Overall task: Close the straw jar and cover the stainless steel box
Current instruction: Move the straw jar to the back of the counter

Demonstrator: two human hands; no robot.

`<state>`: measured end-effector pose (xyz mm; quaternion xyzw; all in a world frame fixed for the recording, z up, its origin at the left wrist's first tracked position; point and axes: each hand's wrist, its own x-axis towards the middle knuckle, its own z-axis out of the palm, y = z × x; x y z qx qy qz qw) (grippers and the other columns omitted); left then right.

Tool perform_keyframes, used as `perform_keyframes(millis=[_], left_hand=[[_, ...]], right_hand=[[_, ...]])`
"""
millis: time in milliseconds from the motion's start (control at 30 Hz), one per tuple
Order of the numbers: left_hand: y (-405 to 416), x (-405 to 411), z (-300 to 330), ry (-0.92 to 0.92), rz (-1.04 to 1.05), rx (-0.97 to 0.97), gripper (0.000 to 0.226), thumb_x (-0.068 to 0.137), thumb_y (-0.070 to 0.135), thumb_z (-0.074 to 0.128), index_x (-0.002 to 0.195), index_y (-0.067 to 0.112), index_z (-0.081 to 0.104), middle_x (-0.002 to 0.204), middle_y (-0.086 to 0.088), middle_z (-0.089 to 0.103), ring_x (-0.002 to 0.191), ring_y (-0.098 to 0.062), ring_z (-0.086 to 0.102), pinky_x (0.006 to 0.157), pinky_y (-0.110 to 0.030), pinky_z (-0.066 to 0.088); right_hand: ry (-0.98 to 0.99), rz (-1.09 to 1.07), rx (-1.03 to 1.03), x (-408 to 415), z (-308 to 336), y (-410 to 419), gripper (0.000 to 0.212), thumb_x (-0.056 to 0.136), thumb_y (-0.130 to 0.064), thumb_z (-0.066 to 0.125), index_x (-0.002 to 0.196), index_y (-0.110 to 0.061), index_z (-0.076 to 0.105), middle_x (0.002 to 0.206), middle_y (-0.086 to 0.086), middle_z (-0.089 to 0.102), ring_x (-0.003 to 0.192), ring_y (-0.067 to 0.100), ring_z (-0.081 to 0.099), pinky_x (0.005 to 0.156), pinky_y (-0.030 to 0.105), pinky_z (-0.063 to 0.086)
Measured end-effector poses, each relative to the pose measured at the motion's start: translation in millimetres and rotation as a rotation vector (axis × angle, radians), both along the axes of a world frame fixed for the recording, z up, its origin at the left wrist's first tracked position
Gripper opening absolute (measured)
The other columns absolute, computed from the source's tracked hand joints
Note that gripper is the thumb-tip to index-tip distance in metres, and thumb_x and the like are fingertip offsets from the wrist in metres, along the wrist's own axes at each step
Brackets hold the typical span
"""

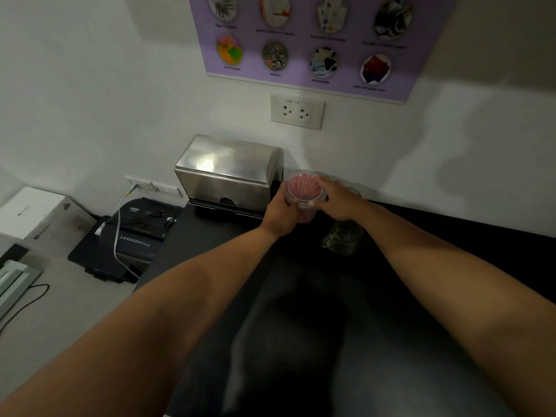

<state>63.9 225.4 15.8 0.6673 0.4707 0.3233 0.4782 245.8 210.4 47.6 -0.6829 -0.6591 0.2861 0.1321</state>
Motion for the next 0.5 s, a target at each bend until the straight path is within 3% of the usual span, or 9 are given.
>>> perform_keyframes(millis=[200,367,500], left_hand=[[9.6,2.1,3.7,0.023,-0.025,0.003,0.046,0.102,0.005,0.064,0.147,0.008,0.052,0.137,-0.014,0.066,0.128,-0.027,0.063,0.113,-0.04,0.05],[13.3,2.6,4.8,0.013,-0.029,0.007,0.046,0.102,-0.001,0.06,0.148,0.006,0.052,0.137,-0.015,0.067,0.125,-0.024,0.063,0.106,-0.025,0.049],[15.3,1.2,5.8,0.032,-0.063,0.021,0.048,0.105,0.001,0.057,0.151,0.006,0.048,0.141,-0.016,0.065,0.128,-0.023,0.061,0.094,-0.006,0.045]], right_hand=[[0.004,-0.006,-0.003,3.1,3.0,4.8,0.079,0.097,-0.031,0.074,0.164,-0.021,0.031,0.164,0.008,0.042,0.146,0.036,0.041,0.119,0.05,0.034],[-0.019,-0.008,0.003,4.3,2.7,8.5,0.082,0.096,-0.033,0.074,0.165,-0.023,0.029,0.165,0.008,0.041,0.147,0.036,0.04,0.119,0.054,0.033],[0.007,-0.015,0.026,3.9,2.0,7.8,0.082,0.095,-0.031,0.075,0.164,-0.024,0.031,0.163,0.009,0.042,0.147,0.036,0.041,0.119,0.056,0.033]])
